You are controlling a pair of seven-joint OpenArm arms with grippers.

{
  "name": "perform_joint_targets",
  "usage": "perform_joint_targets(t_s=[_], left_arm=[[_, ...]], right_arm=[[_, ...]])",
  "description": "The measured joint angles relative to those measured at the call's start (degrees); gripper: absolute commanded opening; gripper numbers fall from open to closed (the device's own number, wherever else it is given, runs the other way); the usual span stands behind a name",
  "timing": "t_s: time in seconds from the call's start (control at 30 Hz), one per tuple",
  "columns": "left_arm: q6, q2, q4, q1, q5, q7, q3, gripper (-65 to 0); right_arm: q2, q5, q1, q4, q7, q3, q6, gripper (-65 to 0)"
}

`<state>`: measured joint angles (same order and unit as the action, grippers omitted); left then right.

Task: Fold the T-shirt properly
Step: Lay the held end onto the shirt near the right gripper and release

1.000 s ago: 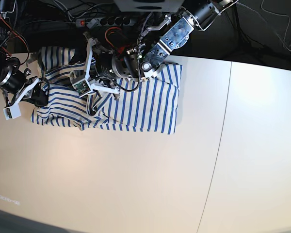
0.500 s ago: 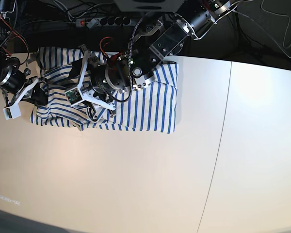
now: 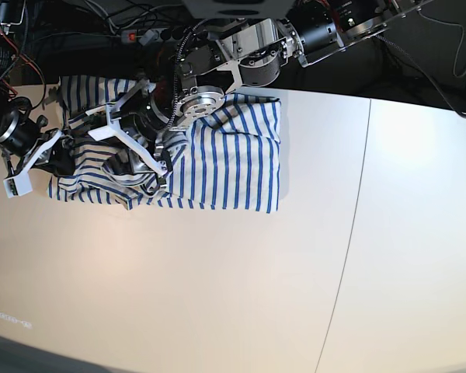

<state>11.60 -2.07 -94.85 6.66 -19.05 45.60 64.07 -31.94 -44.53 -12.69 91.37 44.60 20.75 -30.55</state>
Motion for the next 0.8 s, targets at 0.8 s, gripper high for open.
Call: perform_joint_targets(t_s=[0.8], left_arm=[[-0.7, -0.31, -0.72, -0.02, 6.82, 8.44, 1.22, -45.9]], right_arm=[[0.02, 0.02, 0.17, 0.0, 0.0, 0.0, 0.0, -65.0]])
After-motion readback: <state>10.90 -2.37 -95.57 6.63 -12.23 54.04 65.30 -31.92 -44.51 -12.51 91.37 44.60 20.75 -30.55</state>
